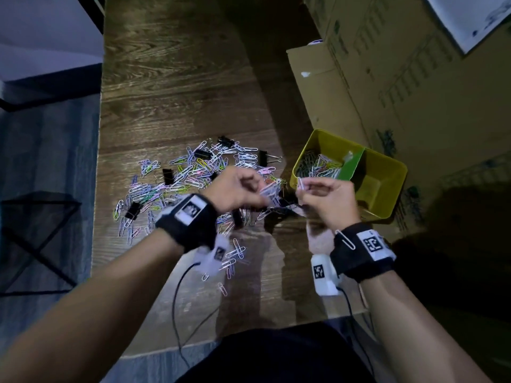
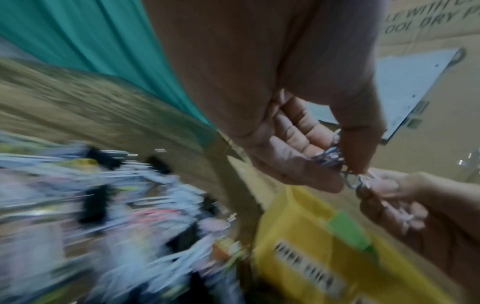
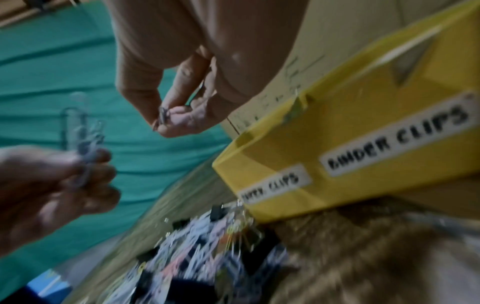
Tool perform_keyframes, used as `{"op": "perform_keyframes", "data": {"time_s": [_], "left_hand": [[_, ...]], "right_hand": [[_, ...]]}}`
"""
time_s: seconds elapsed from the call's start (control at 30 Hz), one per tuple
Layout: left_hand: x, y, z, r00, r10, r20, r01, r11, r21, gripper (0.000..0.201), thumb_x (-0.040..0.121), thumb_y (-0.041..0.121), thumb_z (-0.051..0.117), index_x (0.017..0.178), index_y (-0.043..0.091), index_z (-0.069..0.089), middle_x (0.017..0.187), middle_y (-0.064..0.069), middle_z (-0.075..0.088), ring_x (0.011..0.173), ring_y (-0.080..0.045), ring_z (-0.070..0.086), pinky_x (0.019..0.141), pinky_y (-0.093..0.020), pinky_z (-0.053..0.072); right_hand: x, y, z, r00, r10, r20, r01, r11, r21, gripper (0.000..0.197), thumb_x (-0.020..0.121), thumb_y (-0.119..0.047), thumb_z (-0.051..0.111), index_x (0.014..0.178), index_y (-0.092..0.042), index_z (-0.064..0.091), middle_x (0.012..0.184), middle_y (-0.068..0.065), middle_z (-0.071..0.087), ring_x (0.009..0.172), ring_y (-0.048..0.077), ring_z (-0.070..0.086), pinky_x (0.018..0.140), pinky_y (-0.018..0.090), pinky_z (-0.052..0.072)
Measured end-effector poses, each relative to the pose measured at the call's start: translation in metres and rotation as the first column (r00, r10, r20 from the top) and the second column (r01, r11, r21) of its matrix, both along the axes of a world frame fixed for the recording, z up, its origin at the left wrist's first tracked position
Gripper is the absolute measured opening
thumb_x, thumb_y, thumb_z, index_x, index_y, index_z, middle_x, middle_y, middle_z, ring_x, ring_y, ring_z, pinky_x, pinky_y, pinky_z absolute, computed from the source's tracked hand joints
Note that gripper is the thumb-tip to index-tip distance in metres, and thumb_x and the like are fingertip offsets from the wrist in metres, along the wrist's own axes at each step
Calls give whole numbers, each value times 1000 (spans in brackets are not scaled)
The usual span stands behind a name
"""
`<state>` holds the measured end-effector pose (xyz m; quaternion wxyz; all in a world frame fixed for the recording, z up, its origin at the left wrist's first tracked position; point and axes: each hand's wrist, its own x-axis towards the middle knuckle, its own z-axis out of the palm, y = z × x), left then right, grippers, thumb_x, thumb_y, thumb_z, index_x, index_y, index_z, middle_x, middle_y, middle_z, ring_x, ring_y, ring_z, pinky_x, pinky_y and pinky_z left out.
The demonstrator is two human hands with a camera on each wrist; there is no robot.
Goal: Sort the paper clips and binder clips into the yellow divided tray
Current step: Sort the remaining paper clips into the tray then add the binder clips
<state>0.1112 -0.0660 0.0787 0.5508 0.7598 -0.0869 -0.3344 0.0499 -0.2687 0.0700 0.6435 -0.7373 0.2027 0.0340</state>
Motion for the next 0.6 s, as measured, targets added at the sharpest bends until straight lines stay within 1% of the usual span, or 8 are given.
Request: {"op": "perform_keyframes", "data": {"time_s": [0.07,0.1,0.17,0.23,0.37,0.47,0.53,0.6], "left_hand": [[22,-35,3,999,17,42,-18,1000,11,26,64,1,80,67,16,59,65,-7,58,57,-13,54,61,-24,47],[32,-53,3,997,24,73,-26,999,29,27,65,-1,79,67,16,58,64,-7,58,57,-15,55,60,-26,47],[44,-85,-3,985,26,168,-46,992,114,25,65,4,80,65,19,59,64,-5,61,57,-17,56,60,-28,49],[50,-111,-14,969,-34,244,-30,967,254,17,67,9,79,72,18,65,69,-1,65,61,-12,58,60,-21,48],[48,-132,-37,940,-233,247,95,879,467,32,72,20,75,103,23,68,101,-7,66,90,-20,61,84,-24,47],[41,-118,-33,946,-154,287,41,931,363,20,79,21,70,99,23,71,96,-4,70,90,-17,62,83,-20,45],[34,-100,-27,959,18,284,-80,975,209,12,80,17,69,90,23,72,88,-2,72,83,-17,65,83,-29,52],[26,-73,-25,966,152,209,-178,978,109,14,81,12,67,81,25,70,80,-5,71,76,-23,67,76,-39,57]], "right_hand": [[8,-13,7,996,-56,65,55,998,9,28,70,8,74,81,-18,70,62,-14,70,60,-3,62,61,12,51],[13,-19,9,993,-90,80,89,996,23,26,72,9,73,83,-14,70,61,-14,69,59,-5,61,61,11,51],[25,-32,8,985,-148,93,146,989,30,24,74,8,71,86,-12,68,65,-12,68,60,-6,61,63,12,51],[39,-42,1,976,-188,105,193,981,-35,25,72,2,75,82,-19,67,74,-6,68,64,-2,63,66,16,51],[64,-54,-17,989,-145,26,147,956,-255,21,72,-6,75,84,-22,69,82,-1,70,73,6,66,71,19,54],[78,-54,-27,998,-34,-46,15,928,-371,20,76,-7,70,94,-16,71,90,3,71,82,12,67,82,29,56],[83,-52,-32,991,50,-121,-99,891,-444,23,81,-11,67,103,-14,70,102,5,71,91,14,66,89,30,53],[85,-48,-32,970,122,-212,-218,827,-518,26,84,-17,65,110,-17,68,113,6,68,101,19,63,95,33,49]]}}
